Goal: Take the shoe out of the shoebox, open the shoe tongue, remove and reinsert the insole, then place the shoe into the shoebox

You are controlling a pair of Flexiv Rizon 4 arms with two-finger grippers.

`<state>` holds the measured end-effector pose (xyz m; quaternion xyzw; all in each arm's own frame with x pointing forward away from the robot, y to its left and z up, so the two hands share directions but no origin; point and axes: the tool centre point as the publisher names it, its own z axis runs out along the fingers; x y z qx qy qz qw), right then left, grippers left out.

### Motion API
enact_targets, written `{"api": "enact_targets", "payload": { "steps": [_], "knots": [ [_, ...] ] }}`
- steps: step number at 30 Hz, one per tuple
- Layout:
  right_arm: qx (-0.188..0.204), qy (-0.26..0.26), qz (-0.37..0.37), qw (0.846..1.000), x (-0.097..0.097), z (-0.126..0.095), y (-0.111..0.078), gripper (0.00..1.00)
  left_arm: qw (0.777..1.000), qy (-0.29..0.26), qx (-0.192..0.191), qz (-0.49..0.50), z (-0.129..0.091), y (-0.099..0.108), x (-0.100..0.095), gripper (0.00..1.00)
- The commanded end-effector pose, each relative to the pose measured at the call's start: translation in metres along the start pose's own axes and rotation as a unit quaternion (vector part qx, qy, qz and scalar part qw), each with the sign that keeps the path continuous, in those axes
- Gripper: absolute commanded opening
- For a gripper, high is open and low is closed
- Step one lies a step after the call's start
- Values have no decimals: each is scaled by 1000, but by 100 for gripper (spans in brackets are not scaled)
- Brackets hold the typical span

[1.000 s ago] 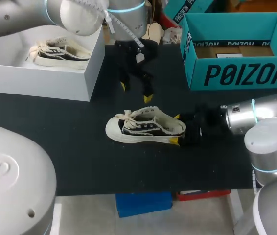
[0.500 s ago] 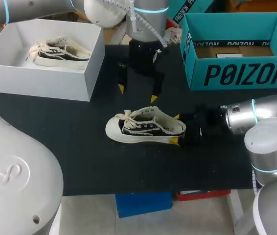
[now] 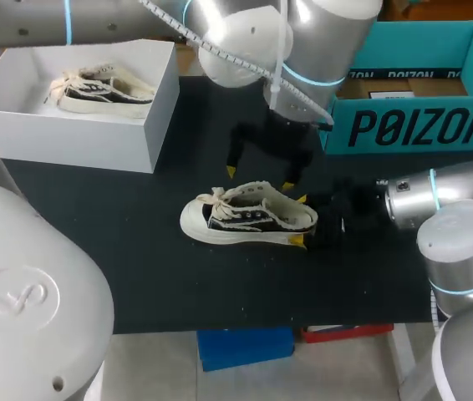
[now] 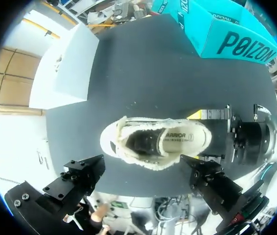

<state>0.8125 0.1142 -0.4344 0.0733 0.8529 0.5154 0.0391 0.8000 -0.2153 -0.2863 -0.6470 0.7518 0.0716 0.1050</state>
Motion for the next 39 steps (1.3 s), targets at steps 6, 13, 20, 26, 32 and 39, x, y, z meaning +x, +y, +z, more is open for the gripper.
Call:
{"api": "enact_targets", "payload": {
  "steps": [6, 13, 20, 26, 32, 39],
  "knots": [
    [0, -1, 1, 1000, 0, 2, -1, 0, 999, -42, -21, 0, 22, -6, 19, 100],
    [0, -1, 1, 1000, 0, 2, -1, 0, 998, -62, -28, 7, 39, -3, 27, 100],
    [0, -1, 1, 1000, 0, 2, -1, 0, 995, -91, -40, 17, 55, -2, 31, 100],
    [0, -1, 1, 1000, 0, 2, -1, 0, 991, -119, -47, 26, 64, 1, 28, 100],
    [0, -1, 1, 1000, 0, 2, -1, 0, 989, -134, -49, 27, 70, 3, 21, 100],
    [0, -1, 1, 1000, 0, 2, -1, 0, 986, -154, -46, 30, 77, 6, 15, 89]
  ]
}}
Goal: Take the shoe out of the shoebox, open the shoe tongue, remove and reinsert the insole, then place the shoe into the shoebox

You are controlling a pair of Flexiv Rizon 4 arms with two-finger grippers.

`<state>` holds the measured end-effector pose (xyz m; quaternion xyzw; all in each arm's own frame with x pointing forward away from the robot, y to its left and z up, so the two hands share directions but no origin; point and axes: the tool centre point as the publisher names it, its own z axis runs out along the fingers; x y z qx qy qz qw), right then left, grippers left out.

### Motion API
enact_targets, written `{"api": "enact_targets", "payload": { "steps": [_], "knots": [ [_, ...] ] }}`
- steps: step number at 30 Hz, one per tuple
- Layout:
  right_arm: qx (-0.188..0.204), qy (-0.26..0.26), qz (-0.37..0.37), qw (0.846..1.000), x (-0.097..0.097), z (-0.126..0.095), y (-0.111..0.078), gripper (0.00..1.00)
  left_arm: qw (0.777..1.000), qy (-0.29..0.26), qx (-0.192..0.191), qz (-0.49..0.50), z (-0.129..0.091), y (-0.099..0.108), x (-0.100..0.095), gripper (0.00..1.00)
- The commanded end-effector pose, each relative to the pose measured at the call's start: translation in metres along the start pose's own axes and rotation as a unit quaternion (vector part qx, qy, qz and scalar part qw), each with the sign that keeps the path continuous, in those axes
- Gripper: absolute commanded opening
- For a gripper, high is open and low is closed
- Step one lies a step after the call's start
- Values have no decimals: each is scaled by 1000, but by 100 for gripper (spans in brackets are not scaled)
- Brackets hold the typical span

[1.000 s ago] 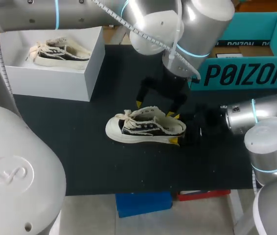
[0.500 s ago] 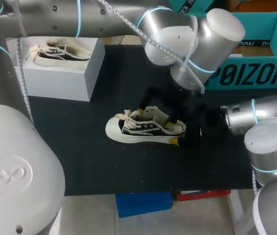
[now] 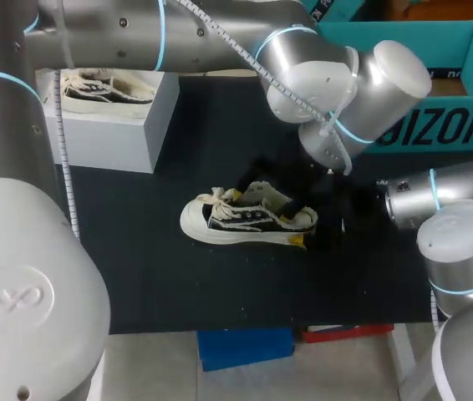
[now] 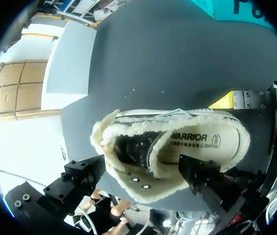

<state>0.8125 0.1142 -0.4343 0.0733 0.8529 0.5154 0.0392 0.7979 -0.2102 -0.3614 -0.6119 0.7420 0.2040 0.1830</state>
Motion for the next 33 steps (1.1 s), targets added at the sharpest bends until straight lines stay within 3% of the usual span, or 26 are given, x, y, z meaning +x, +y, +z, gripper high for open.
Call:
{"api": "enact_targets", "payload": {
  "steps": [1, 6, 8, 11, 18, 21, 33],
  "knots": [
    [0, -1, 1, 1000, 0, 2, -1, 0, 1000, -11, 1, 5, 3, 0, 2, 84],
    [0, -1, 1, 1000, 0, 2, -1, 0, 999, -37, -2, 13, 10, 0, 0, 73],
    [0, -1, 1, 1000, 0, 2, -1, 0, 999, -44, -1, 15, 11, 0, -1, 55],
    [0, -1, 1, 1000, 0, 2, -1, 0, 999, -48, 1, 17, 12, -1, -2, 39],
    [0, -1, 1, 1000, 0, 2, -1, 0, 999, -47, 4, 20, 10, -4, -4, 35],
    [0, -1, 1, 1000, 0, 2, -1, 0, 999, -47, 5, 21, 10, -5, -5, 0],
    [0, -1, 1, 1000, 0, 2, -1, 0, 999, -38, 23, 19, -4, -10, -7, 0]
  ]
}}
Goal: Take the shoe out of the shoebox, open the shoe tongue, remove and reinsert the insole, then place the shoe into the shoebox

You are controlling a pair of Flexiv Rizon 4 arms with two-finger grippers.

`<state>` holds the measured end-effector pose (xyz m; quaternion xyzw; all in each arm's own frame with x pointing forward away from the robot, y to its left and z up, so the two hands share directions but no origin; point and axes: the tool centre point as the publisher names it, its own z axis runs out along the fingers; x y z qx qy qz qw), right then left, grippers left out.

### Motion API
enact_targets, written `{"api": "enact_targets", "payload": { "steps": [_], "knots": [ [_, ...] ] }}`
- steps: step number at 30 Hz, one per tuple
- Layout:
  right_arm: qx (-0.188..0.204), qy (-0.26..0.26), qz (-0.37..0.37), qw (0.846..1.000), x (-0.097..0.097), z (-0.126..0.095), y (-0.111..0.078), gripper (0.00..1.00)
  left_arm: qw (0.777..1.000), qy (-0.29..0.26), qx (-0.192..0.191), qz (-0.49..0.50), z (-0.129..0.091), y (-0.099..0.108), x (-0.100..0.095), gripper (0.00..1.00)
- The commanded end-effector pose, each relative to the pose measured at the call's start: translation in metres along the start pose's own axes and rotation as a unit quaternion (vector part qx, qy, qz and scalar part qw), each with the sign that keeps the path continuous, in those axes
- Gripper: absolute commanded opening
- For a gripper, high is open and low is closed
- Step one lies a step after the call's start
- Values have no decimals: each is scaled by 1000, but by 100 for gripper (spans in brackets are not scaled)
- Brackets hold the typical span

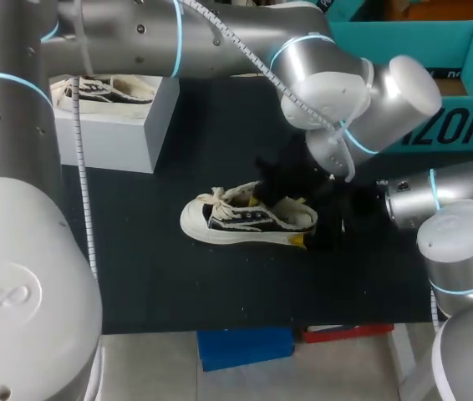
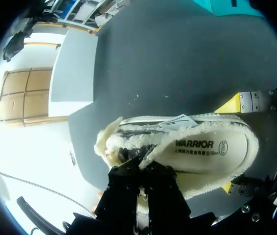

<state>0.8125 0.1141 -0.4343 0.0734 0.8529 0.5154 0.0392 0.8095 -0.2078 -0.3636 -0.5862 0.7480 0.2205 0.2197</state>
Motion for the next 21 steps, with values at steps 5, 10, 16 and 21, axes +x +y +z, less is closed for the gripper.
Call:
{"api": "enact_targets", "payload": {
  "steps": [5, 10, 16, 21],
  "knots": [
    [0, -1, 1, 1000, 0, 2, -1, 0, 1000, 13, 25, -5, -20, 0, -10, 0],
    [0, -1, 1, 1000, 0, 2, -1, 0, 998, 28, 42, -30, -35, 4, -23, 0],
    [0, -1, 1, 1000, 0, 2, -1, 0, 997, 25, 51, -45, -34, 13, -35, 0],
    [0, -1, 1, 1000, 0, 2, -1, 0, 997, 24, 35, -64, -19, 18, -48, 0]
  ]
}}
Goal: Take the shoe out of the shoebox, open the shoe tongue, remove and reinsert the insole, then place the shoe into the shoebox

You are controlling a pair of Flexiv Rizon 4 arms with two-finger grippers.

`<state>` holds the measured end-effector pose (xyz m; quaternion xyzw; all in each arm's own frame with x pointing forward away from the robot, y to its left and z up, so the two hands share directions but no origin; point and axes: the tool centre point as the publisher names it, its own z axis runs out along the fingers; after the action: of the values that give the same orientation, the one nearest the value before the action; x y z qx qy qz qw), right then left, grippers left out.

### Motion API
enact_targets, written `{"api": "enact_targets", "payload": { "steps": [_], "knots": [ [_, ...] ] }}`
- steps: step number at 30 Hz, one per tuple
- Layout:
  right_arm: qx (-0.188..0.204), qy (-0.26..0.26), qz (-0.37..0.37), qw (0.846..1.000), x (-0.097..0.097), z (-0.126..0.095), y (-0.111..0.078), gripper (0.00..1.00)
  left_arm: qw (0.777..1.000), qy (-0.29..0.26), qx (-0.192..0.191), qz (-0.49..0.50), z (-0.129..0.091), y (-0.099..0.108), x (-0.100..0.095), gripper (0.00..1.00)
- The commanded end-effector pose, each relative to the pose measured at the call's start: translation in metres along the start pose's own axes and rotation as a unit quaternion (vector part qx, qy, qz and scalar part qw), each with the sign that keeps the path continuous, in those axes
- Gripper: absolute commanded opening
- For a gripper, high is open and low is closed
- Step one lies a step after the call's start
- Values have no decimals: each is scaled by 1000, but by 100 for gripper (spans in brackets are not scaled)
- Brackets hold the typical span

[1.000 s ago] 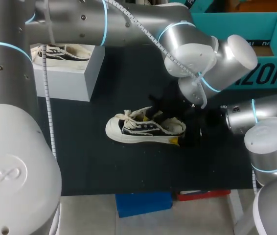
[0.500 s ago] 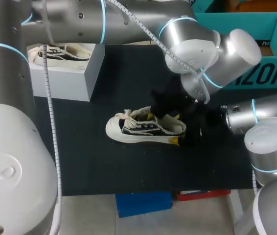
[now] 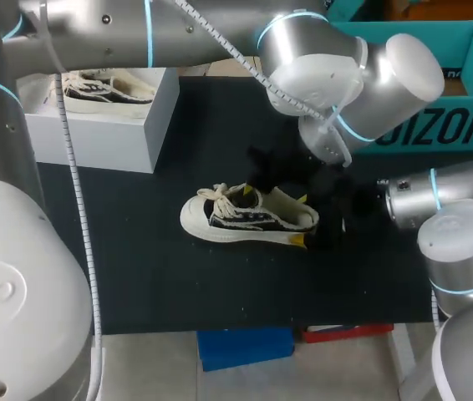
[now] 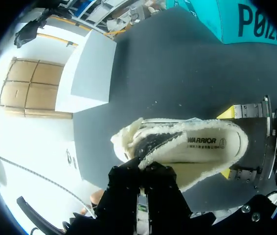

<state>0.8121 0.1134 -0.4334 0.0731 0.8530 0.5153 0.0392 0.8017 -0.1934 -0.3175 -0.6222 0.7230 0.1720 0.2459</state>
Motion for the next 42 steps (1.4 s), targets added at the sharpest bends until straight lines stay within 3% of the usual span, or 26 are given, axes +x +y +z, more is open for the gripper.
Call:
{"api": "enact_targets", "payload": {
  "steps": [1, 10, 11, 12, 13, 14, 34, 42],
  "knots": [
    [0, -1, 1, 1000, -1, 3, -1, 0, 1000, 11, -5, -11, 13, 5, -15, 0],
    [0, -1, 1, 1000, -1, 3, -1, 0, 999, 18, -15, -43, 23, 10, -40, 0],
    [0, -1, 1, 1000, -1, 3, -1, 0, 999, 19, -16, -45, 24, 11, -41, 15],
    [0, -1, 1, 1000, -1, 3, -1, 0, 999, 20, -16, -46, 24, 12, -43, 44],
    [0, -1, 1, 1000, -1, 3, -1, 0, 999, 21, -17, -47, 25, 13, -44, 96],
    [0, -1, 1, 1000, -1, 3, -1, 0, 998, 22, -18, -51, 26, 14, -46, 100],
    [0, -1, 1, 1000, -1, 3, -1, 0, 992, 33, -61, -105, 58, 17, -84, 100],
    [0, -1, 1, 1000, -1, 3, -1, 0, 990, 30, -81, -113, 72, 21, -90, 100]
  ]
}}
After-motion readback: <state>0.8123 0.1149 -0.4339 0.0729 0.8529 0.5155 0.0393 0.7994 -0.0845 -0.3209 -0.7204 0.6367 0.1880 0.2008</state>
